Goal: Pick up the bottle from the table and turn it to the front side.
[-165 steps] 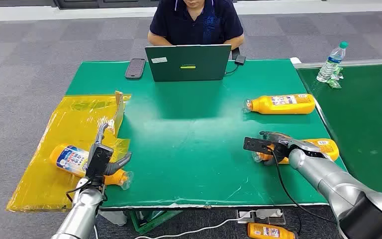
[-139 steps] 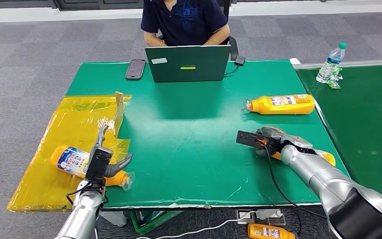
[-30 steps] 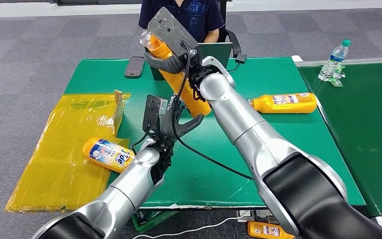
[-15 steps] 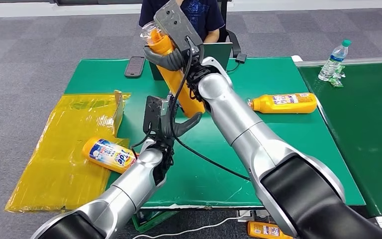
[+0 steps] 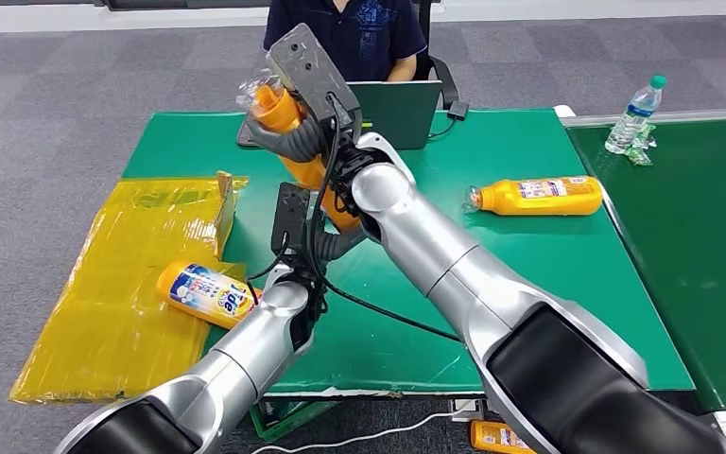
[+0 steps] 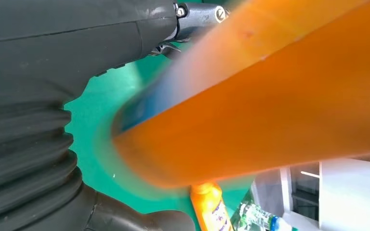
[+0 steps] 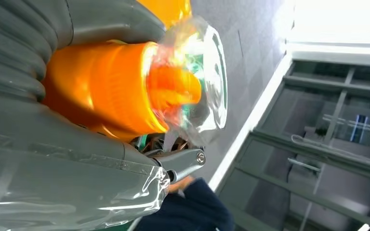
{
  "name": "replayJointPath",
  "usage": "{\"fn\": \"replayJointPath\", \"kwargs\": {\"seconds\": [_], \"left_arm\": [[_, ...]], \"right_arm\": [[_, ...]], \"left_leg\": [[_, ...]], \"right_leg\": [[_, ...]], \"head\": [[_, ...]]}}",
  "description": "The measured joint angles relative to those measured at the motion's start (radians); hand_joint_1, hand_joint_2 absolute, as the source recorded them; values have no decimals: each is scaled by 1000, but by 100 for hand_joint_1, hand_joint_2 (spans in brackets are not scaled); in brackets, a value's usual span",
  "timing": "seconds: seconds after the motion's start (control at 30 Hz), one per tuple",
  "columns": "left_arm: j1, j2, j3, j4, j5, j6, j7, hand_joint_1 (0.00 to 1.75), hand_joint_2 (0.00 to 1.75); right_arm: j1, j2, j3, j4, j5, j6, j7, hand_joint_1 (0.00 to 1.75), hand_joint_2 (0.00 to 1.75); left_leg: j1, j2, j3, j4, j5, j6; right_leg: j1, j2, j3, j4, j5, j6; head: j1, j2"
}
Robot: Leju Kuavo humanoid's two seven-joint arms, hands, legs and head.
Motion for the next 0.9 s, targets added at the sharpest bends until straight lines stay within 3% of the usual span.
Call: {"fn": "replayJointPath", "kwargs": {"seconds": [0.53,0.87,0.9], "left_arm": [[-9,2,9,26,-23,21,1,0,175],[-11,3,13,32,-44,65,24,0,175],[-11,4,15,34,-46,66,24,44,175]], "right_arm": [[10,1,55,-21,-35,-5,9,175,175],[8,-1,127,-39,-147,-64,9,175,175],[7,-1,139,-41,-157,-70,8,175,175]], "left_leg": [[0,0,0,0,0,0],[0,0,0,0,0,0],[0,0,0,0,0,0]], "right_leg": [[0,0,0,0,0,0],[0,0,0,0,0,0],[0,0,0,0,0,0]], "head": [[0,0],[0,0],[0,0]]}}
